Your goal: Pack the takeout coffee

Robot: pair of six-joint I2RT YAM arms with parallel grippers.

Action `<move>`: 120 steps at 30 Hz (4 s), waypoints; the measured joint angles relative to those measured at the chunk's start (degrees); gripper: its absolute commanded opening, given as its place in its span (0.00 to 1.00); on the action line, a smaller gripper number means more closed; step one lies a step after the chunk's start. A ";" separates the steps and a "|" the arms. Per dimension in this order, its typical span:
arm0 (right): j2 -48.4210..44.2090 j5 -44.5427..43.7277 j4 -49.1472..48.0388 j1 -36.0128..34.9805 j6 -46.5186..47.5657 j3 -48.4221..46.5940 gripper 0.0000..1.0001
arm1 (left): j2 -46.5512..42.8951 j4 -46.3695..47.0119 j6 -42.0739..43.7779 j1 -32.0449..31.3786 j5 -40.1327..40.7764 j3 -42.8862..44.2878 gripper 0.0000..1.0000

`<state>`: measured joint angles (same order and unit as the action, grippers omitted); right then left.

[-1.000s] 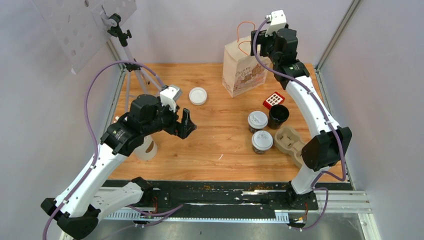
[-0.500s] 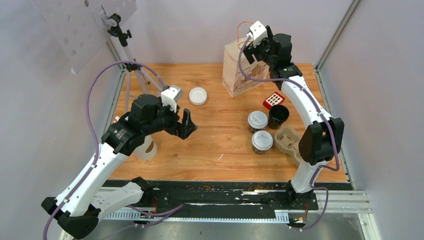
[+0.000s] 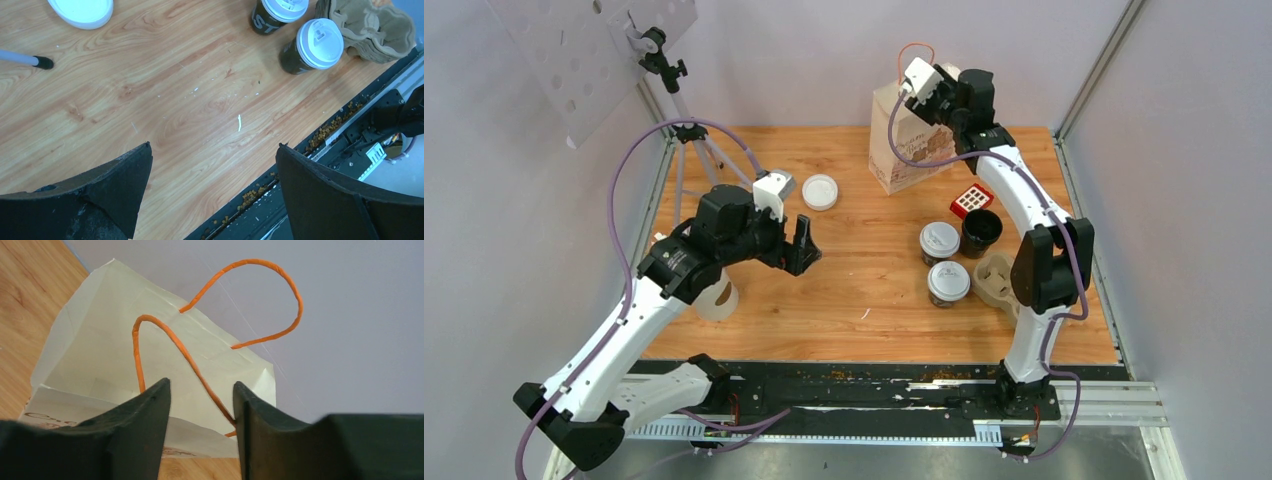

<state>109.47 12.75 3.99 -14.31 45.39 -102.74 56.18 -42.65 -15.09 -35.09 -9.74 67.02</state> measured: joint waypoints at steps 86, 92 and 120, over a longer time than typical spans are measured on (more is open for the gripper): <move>-31.26 -1.99 -11.69 -26.47 -13.16 39.19 0.11 | 11.91 -5.55 -9.57 18.80 3.06 16.33 0.79; -35.43 2.19 -9.79 -26.49 -12.94 40.15 0.10 | 11.19 -3.89 -13.16 18.86 -2.47 13.46 0.75; -37.35 5.84 -4.46 -32.11 -17.73 40.33 0.08 | 10.75 10.23 -22.77 18.97 -16.83 2.47 0.43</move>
<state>72.12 18.59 -0.47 -46.41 27.66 -62.41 66.94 -32.42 -37.87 -16.12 -26.57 69.49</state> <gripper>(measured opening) 0.080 0.451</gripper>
